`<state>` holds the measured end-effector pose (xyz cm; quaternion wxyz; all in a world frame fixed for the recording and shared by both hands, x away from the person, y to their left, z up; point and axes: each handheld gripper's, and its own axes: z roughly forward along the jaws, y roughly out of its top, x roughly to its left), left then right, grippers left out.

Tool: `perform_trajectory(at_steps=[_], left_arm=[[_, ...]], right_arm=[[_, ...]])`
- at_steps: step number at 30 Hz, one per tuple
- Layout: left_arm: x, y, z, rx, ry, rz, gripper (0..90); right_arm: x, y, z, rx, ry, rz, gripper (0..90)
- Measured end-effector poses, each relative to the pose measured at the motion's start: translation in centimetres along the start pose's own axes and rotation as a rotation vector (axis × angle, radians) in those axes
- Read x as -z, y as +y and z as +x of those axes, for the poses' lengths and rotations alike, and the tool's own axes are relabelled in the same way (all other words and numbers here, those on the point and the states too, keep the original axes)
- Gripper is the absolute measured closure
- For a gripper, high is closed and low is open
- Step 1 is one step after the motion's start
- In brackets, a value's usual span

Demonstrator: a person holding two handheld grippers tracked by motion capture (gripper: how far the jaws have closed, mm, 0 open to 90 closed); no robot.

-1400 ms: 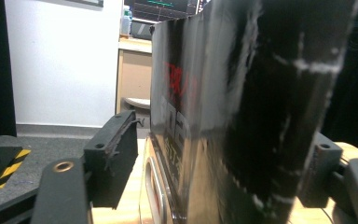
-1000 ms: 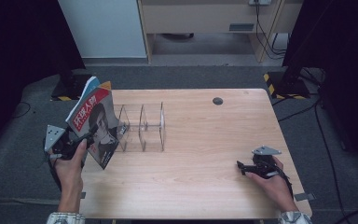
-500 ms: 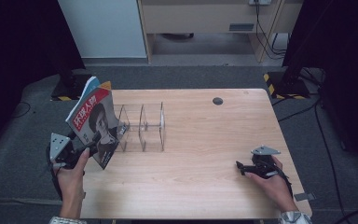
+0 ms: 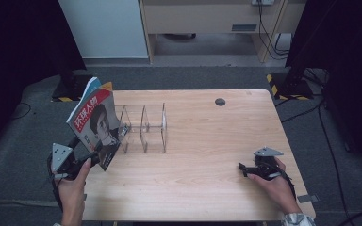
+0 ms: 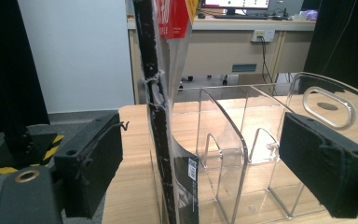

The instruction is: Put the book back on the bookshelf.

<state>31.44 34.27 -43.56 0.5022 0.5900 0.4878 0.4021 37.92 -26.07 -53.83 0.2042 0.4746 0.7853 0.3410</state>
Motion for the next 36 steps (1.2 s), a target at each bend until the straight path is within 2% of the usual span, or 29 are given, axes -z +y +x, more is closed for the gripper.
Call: perform_trajectory(at_steps=[4,11,18,22,30,36], left_arm=[[0.5,-0.2,-0.1,0.0,0.013,0.002,13.0],[2.0,-0.5,-0.2,0.009,0.007,0.001,13.2],[3.4,-0.6,-0.9,-0.025,-0.009,0.006,13.2],[3.9,-0.7,-1.4,-0.036,-0.036,0.012,13.1],[3.2,-0.8,-2.6,-0.064,-0.092,0.032,13.1],[2.4,-1.0,-3.0,-0.056,-0.123,0.055,13.2]], right_arm=[[0.0,0.0,0.0,0.0,0.001,0.0,15.0],[0.0,0.0,0.0,-0.002,0.001,-0.001,15.0],[0.0,0.0,0.0,-0.002,0.001,-0.001,15.0],[0.0,0.0,0.0,-0.002,0.001,-0.001,15.0],[0.0,0.0,0.0,0.0,0.002,0.0,15.0],[0.0,0.0,0.0,0.0,0.001,0.0,15.0]])
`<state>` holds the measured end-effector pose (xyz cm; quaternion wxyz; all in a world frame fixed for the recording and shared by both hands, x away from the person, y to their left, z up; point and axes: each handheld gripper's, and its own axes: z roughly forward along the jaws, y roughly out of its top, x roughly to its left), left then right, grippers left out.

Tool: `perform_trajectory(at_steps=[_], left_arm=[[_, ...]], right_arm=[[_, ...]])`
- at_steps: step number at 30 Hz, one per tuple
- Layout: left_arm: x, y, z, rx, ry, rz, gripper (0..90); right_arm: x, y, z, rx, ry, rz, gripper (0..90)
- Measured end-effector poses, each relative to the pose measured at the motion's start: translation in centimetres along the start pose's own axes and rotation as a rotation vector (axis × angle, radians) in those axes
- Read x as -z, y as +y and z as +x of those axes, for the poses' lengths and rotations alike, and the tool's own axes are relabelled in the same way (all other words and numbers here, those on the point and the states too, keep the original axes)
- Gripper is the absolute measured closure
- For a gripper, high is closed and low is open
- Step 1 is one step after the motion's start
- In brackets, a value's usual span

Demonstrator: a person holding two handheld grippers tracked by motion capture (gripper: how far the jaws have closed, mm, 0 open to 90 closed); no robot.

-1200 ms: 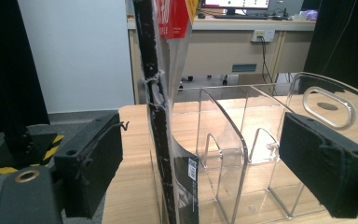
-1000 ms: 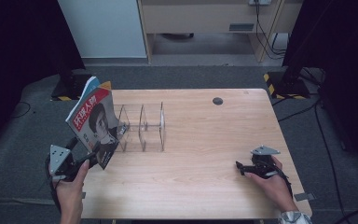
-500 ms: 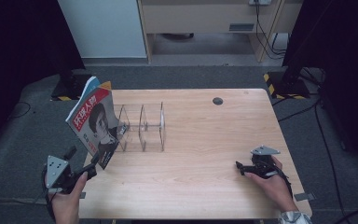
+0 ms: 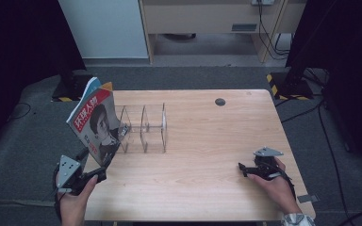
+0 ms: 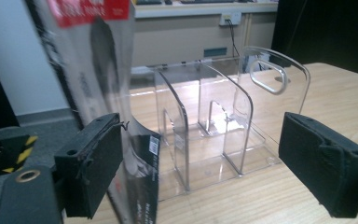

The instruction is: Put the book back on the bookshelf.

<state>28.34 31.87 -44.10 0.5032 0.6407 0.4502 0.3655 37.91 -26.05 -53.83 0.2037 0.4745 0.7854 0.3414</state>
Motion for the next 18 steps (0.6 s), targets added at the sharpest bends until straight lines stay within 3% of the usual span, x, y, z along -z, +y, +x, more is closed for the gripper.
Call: perform_trajectory(at_steps=[6,8,18], left_arm=[[-1.2,-0.3,-0.7,0.004,-0.039,0.036,13.1],[-1.7,-0.3,-1.1,-0.02,-0.047,0.054,12.9],[-3.5,-0.3,-2.6,-0.05,-0.096,0.098,11.6]], right_arm=[[0.0,0.0,0.1,-0.006,-0.001,0.002,14.9],[0.0,0.0,0.1,-0.006,-0.001,0.002,15.0],[0.1,0.0,0.1,-0.003,0.003,0.004,14.9]])
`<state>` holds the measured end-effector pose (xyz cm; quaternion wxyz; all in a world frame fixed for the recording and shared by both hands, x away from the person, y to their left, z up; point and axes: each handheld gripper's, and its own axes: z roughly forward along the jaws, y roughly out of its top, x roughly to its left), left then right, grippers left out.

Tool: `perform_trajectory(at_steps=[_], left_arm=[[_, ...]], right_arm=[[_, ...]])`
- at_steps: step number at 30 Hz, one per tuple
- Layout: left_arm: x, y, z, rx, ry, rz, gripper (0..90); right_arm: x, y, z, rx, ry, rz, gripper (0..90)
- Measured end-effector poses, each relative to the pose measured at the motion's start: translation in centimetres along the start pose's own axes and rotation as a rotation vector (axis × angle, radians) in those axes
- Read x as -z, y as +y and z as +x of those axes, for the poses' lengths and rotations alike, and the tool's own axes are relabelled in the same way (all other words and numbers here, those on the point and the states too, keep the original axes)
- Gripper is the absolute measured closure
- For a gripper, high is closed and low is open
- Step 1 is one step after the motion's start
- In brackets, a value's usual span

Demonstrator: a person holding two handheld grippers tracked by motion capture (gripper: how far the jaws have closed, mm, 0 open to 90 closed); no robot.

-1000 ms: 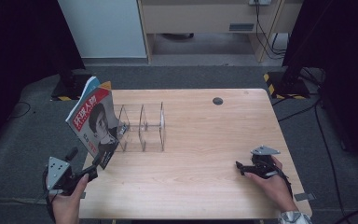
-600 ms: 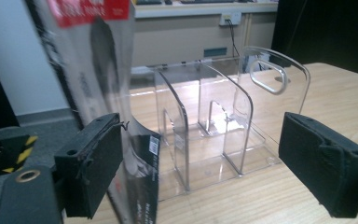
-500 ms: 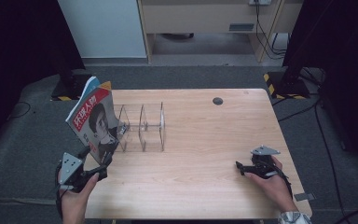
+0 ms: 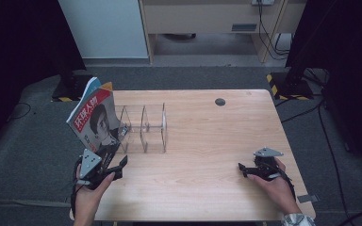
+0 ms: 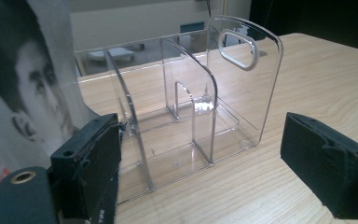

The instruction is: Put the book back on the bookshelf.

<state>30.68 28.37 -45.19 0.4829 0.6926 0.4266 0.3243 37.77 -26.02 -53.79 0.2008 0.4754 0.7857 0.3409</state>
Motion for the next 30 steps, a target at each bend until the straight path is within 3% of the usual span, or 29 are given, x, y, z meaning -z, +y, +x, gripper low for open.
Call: perform_trajectory(at_steps=[15,21,30], left_arm=[[-2.0,0.3,-1.3,-0.034,-0.048,0.029,11.3],[-3.6,0.5,-2.0,-0.044,-0.067,0.05,11.3],[-5.6,0.6,-3.6,-0.075,-0.158,0.089,9.6]], right_arm=[[0.0,0.0,0.0,0.0,-0.001,0.0,14.8],[-0.1,0.0,0.0,-0.001,-0.003,0.001,14.1],[-0.1,0.0,0.0,-0.002,0.0,0.001,13.8]])
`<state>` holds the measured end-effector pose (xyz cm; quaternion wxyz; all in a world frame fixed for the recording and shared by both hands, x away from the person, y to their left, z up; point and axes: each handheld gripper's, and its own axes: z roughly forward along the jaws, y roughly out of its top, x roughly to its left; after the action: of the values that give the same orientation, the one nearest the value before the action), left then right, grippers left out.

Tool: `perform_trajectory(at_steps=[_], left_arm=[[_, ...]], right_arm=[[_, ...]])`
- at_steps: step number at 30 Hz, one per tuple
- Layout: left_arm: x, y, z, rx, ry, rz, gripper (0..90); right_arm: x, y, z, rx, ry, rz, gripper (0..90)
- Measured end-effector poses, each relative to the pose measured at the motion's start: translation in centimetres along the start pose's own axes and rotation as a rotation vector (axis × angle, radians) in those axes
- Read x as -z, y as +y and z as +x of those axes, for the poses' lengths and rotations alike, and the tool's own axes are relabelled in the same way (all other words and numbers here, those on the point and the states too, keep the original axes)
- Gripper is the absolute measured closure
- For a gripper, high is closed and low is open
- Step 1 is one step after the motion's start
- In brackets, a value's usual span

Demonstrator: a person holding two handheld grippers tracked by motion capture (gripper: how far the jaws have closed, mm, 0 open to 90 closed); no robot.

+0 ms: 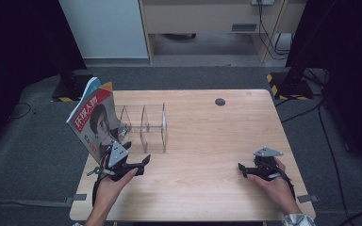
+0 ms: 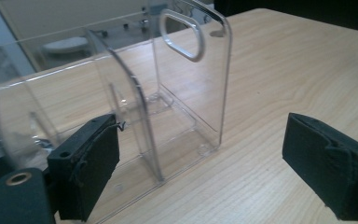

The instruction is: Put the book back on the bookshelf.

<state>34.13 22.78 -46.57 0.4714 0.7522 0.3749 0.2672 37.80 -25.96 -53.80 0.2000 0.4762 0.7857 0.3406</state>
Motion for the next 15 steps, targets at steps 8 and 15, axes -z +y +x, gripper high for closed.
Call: perform_trajectory(at_steps=[8,15], left_arm=[[-0.8,0.3,-1.2,-0.029,-0.079,0.012,3.6],[-0.9,0.4,-2.0,-0.052,-0.142,0.008,2.8]], right_arm=[[0.0,0.0,0.0,0.001,-0.001,0.0,13.7],[-0.1,0.0,0.0,0.002,-0.003,0.0,12.4]])
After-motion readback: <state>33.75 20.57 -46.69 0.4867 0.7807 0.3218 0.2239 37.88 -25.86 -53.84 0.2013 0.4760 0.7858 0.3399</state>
